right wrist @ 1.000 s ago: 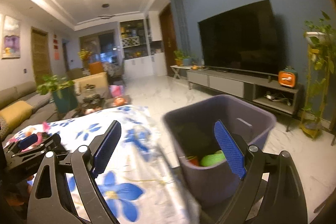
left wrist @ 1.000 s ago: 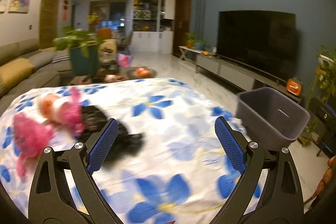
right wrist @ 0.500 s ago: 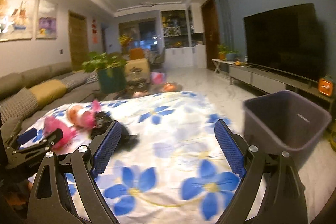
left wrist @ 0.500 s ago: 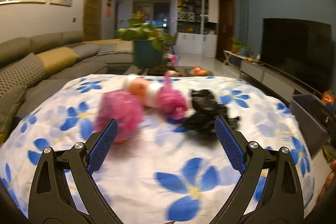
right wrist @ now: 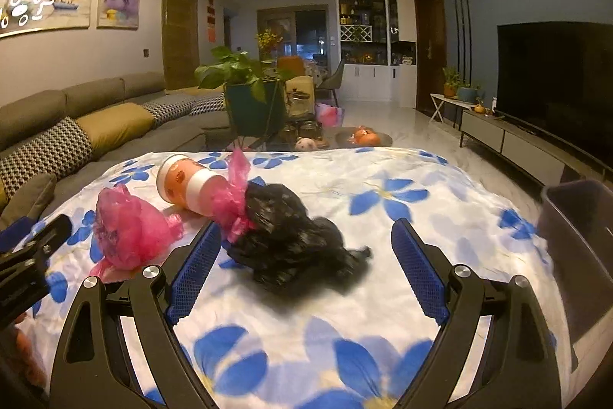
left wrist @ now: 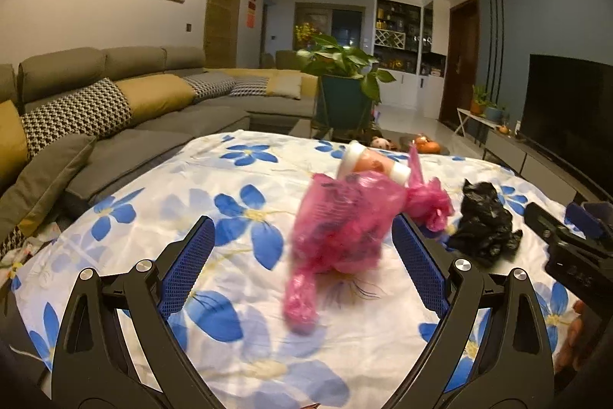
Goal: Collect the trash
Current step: 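Close the left tool on the pink bag while the right tool grasps the black bag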
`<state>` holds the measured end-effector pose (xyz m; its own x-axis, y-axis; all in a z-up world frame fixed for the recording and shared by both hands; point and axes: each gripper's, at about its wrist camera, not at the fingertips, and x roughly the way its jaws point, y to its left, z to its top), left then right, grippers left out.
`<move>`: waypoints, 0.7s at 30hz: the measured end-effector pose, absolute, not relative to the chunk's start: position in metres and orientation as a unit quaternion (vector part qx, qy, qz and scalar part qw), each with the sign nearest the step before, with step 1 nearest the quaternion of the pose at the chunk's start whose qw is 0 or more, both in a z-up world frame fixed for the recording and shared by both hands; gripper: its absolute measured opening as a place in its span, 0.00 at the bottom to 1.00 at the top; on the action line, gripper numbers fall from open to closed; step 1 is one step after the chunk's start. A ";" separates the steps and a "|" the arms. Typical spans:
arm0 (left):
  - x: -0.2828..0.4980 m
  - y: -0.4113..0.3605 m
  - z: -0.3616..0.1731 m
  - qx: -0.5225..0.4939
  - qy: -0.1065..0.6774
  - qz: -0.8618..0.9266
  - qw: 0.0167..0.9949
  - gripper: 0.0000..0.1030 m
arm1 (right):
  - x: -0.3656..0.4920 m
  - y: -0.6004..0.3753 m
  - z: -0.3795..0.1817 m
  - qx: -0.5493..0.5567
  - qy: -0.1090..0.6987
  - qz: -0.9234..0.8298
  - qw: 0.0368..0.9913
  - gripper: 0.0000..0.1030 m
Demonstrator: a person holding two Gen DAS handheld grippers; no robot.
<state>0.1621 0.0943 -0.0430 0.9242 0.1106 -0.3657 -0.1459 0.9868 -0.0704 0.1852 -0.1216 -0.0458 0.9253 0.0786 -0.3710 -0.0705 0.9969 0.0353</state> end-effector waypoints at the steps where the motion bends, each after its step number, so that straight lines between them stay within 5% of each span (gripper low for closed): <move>1: 0.163 0.096 -0.043 -0.049 0.183 0.065 0.980 0.89 | 0.191 -0.117 -0.046 0.006 0.192 0.036 0.981 0.85; 15: 0.192 0.083 -0.047 -0.030 0.198 0.033 0.979 0.89 | 0.248 -0.105 -0.065 0.005 0.242 0.023 0.970 0.74; 21: 0.209 0.083 -0.053 -0.043 0.216 0.027 0.975 0.89 | 0.260 -0.106 -0.075 0.009 0.278 0.034 0.960 0.48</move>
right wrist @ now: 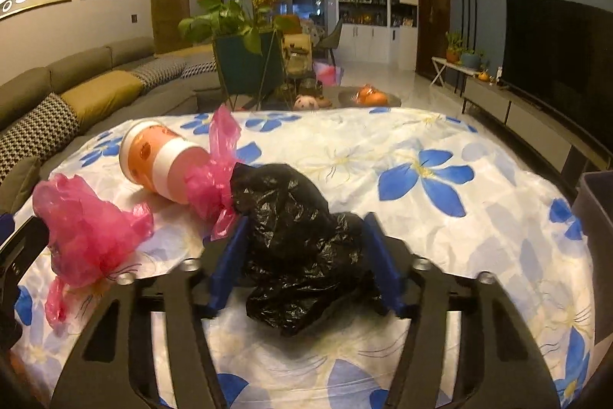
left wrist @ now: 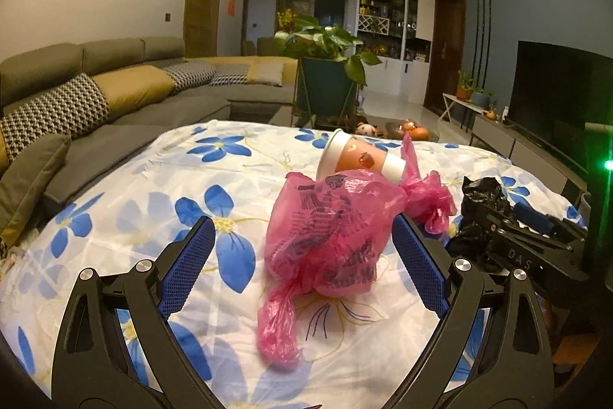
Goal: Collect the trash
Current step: 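Close the left tool on the pink bag while the right tool grasps the black bag, then lift the pink and black bags and carry them over the grey bin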
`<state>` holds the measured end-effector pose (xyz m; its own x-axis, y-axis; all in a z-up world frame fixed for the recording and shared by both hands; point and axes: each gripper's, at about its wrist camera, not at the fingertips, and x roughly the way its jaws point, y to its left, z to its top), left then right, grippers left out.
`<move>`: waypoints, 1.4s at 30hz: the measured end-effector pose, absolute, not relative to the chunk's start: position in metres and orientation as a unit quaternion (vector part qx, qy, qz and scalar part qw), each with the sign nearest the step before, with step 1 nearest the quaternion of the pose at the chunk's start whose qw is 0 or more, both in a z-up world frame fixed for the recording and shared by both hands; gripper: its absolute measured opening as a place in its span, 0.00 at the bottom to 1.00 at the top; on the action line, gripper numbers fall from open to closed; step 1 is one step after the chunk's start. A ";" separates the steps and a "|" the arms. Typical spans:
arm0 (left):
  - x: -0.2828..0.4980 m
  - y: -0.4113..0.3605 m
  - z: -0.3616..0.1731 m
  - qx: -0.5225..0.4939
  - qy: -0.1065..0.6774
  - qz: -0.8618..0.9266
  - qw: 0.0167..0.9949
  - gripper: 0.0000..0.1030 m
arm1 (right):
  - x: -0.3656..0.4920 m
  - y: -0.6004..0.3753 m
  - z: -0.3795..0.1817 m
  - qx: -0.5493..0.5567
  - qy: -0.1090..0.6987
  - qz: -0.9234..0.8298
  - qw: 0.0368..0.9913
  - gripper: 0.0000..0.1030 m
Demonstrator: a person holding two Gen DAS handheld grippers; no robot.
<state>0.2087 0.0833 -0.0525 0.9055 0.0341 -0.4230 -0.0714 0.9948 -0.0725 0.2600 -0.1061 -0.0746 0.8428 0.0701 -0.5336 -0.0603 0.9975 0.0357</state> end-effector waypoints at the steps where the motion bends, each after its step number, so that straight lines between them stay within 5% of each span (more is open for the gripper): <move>1: 0.212 0.085 -0.054 -0.047 0.221 0.024 0.974 0.89 | 0.261 -0.106 -0.076 0.008 0.282 0.035 0.959 0.41; 8: 0.224 0.093 -0.061 -0.072 0.244 0.006 0.967 0.86 | 0.253 -0.106 -0.071 0.009 0.275 0.048 0.960 0.12; 15: 0.230 0.093 -0.068 -0.077 0.260 -0.007 0.963 0.72 | 0.216 -0.115 -0.057 0.016 0.239 0.052 0.969 0.10; 22: 0.233 0.093 -0.074 -0.086 0.281 -0.036 0.955 0.24 | 0.186 -0.126 -0.050 0.035 0.223 0.062 0.972 0.10; 25: 0.226 0.093 -0.073 -0.088 0.277 -0.036 0.956 0.13 | 0.176 -0.129 -0.046 0.040 0.217 0.065 0.973 0.10; 42: 0.163 0.051 -0.028 -0.061 0.217 -0.066 0.972 0.12 | 0.125 -0.161 -0.027 0.051 0.176 0.051 0.982 0.10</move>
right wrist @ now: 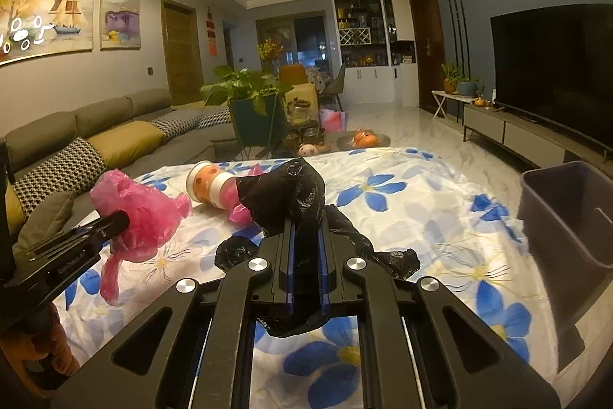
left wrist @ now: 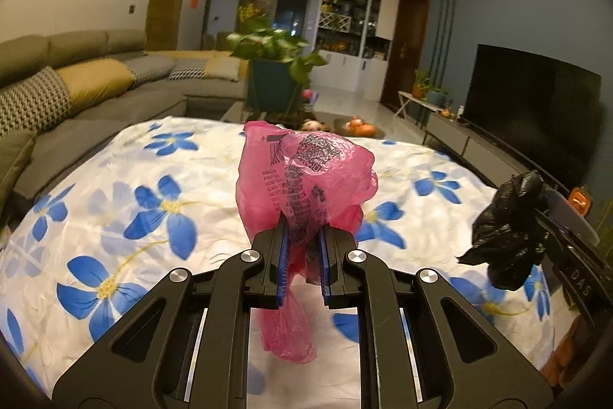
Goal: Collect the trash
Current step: 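Lift the pink and black bags and carry them over the grey bin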
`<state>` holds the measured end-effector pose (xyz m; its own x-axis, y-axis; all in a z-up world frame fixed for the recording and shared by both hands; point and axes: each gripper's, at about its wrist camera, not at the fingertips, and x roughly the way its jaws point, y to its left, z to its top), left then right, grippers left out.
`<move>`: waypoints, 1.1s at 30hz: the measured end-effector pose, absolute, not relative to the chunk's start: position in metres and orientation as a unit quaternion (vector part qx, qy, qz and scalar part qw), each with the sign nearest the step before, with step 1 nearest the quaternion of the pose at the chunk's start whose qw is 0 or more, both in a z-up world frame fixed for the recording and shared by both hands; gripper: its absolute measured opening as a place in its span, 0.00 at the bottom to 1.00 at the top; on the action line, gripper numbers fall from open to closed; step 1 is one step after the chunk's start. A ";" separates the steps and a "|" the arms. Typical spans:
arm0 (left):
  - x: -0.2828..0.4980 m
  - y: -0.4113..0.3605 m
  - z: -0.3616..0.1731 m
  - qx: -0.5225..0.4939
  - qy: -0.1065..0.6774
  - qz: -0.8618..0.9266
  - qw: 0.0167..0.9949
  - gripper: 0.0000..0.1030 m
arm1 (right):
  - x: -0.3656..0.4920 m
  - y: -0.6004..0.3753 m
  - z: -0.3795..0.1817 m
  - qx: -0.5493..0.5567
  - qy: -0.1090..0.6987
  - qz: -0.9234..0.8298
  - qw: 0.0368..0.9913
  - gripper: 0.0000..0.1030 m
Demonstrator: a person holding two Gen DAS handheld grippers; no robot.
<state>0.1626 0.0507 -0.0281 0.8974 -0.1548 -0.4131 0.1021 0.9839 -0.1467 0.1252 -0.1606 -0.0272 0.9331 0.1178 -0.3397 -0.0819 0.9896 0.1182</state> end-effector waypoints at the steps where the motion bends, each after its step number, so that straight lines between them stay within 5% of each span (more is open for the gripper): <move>1: 0.160 0.044 -0.025 -0.057 0.214 -0.072 0.972 0.12 | 0.122 -0.163 -0.026 0.050 0.172 0.047 0.983 0.10; 33: 0.147 -0.086 0.000 0.016 0.190 -0.181 0.965 0.12 | 0.075 -0.252 -0.006 0.090 0.116 -0.041 0.988 0.10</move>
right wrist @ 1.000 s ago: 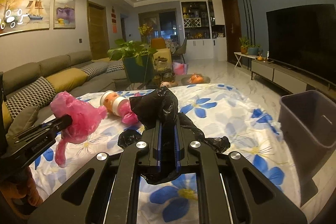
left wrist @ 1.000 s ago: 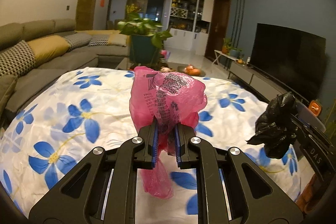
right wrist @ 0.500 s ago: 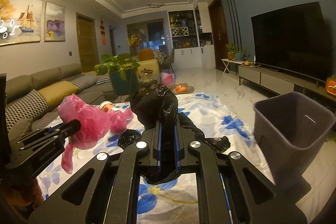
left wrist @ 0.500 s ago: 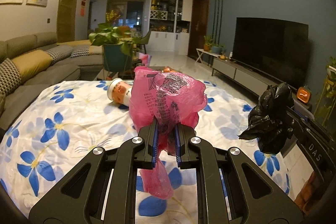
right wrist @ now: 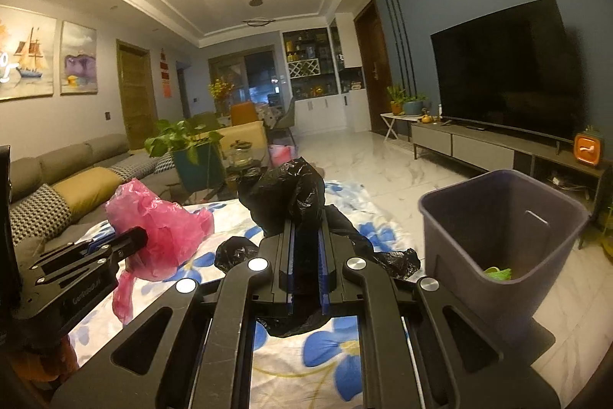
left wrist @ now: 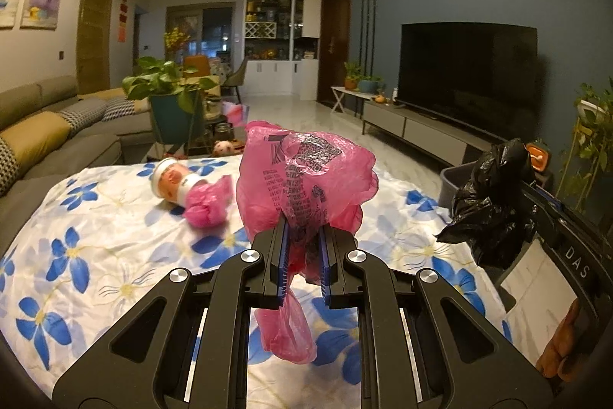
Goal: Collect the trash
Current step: 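Lift the pink and black bags and carry them over the grey bin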
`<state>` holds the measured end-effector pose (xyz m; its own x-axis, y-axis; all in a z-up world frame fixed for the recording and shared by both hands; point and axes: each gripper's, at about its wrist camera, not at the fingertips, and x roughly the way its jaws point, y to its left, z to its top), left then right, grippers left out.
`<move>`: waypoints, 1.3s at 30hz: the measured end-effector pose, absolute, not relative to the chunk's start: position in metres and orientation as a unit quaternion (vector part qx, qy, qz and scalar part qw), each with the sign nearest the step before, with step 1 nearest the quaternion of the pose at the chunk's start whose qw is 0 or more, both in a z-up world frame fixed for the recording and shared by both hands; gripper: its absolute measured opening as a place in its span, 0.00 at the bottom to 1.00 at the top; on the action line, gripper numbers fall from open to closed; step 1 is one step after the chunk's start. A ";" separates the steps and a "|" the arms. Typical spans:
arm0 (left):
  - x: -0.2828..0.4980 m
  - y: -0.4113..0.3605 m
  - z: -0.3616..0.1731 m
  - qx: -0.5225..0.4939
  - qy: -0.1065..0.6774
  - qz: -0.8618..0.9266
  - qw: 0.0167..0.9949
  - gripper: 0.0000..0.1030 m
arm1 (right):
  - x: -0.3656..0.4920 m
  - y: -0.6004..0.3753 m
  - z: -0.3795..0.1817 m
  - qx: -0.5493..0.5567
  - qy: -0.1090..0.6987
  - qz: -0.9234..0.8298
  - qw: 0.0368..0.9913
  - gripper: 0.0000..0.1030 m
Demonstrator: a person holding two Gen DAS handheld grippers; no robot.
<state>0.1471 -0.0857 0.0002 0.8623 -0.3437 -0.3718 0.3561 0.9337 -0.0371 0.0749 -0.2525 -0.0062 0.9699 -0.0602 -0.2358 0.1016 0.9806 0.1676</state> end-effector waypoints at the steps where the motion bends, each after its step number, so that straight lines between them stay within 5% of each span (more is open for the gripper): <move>1: 0.149 -0.089 0.000 0.019 0.189 -0.186 0.964 0.12 | 0.074 -0.256 -0.005 0.090 0.113 -0.047 0.988 0.10; 39: 0.192 -0.306 0.009 0.058 0.175 -0.369 0.911 0.12 | 0.078 -0.414 0.001 0.084 0.091 -0.238 0.963 0.10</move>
<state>0.1916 -0.3060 0.0091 0.6657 -0.6527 -0.3616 0.6934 0.7202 -0.0235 0.0780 -0.4138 0.0007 0.8699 -0.4441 -0.2144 0.4744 0.8723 0.1181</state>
